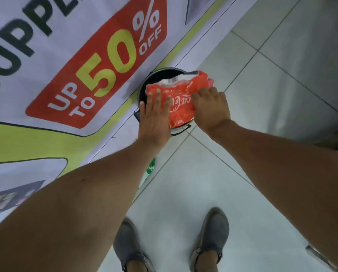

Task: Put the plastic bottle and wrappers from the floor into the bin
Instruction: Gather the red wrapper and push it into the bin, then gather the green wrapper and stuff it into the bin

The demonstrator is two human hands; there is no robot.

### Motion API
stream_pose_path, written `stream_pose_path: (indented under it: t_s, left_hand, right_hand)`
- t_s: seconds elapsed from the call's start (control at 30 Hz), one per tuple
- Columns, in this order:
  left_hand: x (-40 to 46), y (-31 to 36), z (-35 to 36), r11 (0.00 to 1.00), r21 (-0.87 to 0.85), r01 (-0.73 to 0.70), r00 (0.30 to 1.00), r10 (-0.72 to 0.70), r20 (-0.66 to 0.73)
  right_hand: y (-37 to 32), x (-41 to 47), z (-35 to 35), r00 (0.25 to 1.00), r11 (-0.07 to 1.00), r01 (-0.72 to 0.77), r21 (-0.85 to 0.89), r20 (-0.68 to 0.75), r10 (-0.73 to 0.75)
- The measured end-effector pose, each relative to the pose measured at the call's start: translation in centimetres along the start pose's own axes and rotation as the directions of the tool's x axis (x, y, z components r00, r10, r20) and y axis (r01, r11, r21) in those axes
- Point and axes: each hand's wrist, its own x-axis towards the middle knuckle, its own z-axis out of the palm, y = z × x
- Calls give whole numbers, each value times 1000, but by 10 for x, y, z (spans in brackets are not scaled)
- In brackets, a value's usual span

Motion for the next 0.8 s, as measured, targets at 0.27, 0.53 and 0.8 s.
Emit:
stream_pose_path:
  t_s: [0.27, 0.53, 0.8]
  left_hand:
    - [-87, -72, 29, 994, -11, 113, 985, -110, 131]
    - [-157, -116, 30, 950, -1, 312, 899, -295, 324]
    - [-195, -148, 115, 905, 64, 420, 821, -409, 399]
  right_hand:
    - [-58, 15, 27, 983, 998, 59, -23, 177, -54]
    - [-109, -62, 48, 964, 967, 242, 75, 93, -249]
    - [-176, -92, 146, 810, 909, 342, 239, 414, -414]
